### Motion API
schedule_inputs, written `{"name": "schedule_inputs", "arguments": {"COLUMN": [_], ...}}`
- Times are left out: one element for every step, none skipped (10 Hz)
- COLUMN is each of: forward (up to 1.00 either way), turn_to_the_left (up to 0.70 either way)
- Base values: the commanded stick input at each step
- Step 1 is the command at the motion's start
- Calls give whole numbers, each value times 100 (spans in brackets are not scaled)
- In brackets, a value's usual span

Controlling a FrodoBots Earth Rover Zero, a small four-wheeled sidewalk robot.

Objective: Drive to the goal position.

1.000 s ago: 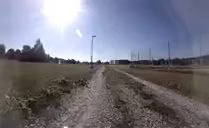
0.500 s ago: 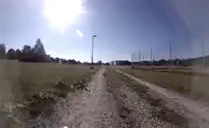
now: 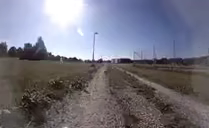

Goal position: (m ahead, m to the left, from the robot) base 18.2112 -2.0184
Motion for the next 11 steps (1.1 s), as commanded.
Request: {"name": "schedule_inputs", "arguments": {"forward": [50, 50, 0, 0, 0, 0, 0, 0, 0, 0, 0], "turn_to_the_left": [0, 0, 0, 0, 0, 0, 0, 0, 0, 0, 0]}}
